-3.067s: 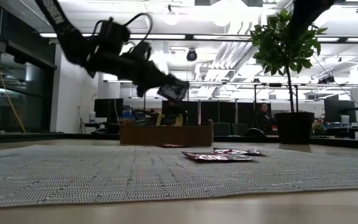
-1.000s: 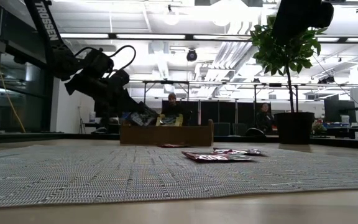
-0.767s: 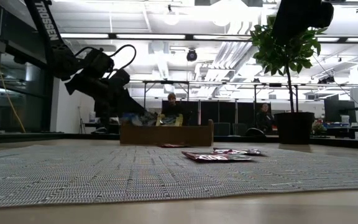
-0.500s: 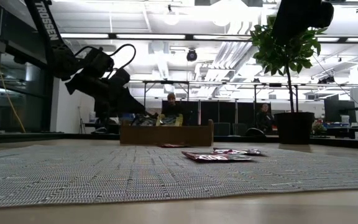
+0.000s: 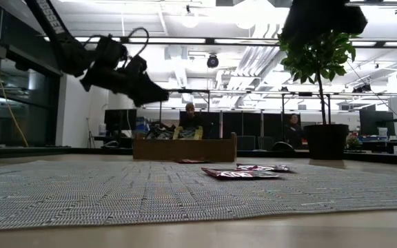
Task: Pick & Place Tea
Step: Put the red tea bag into the right section of the wooden organizer
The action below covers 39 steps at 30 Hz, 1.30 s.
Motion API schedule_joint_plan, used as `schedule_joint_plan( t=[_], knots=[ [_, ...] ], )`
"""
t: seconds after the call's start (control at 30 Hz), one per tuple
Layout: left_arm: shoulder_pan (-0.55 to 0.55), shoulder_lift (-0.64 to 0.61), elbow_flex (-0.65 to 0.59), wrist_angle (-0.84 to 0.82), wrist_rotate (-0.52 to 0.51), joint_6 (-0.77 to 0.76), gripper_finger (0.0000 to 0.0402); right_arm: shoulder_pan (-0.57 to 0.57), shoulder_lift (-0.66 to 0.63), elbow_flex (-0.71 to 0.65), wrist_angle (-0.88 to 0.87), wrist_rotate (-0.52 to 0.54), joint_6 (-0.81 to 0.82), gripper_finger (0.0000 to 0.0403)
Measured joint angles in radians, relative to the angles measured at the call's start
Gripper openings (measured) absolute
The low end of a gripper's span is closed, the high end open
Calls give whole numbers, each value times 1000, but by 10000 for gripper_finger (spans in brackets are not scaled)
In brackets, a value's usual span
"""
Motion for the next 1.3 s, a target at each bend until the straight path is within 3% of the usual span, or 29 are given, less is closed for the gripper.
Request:
schedule_joint_plan(
  t=[0.3,0.47,0.67,0.93,1.1,1.3],
  knots=[
    [-35,-160,2,-225,10,83,182,2,247,0,185,-8,64,8],
    [-147,-224,-10,-413,-48,187,182,-1,368,0,332,44,54,3],
    [-329,-228,-83,-432,-175,180,182,-31,482,0,466,97,4,2],
    [-557,-192,-126,-418,-445,141,177,-88,520,0,491,108,-50,1],
    [-649,-118,-126,-301,-546,139,126,-111,520,0,491,48,-5,1],
    [-675,-5,-125,-230,-629,62,14,-139,494,0,463,-39,48,0]
  ],
)
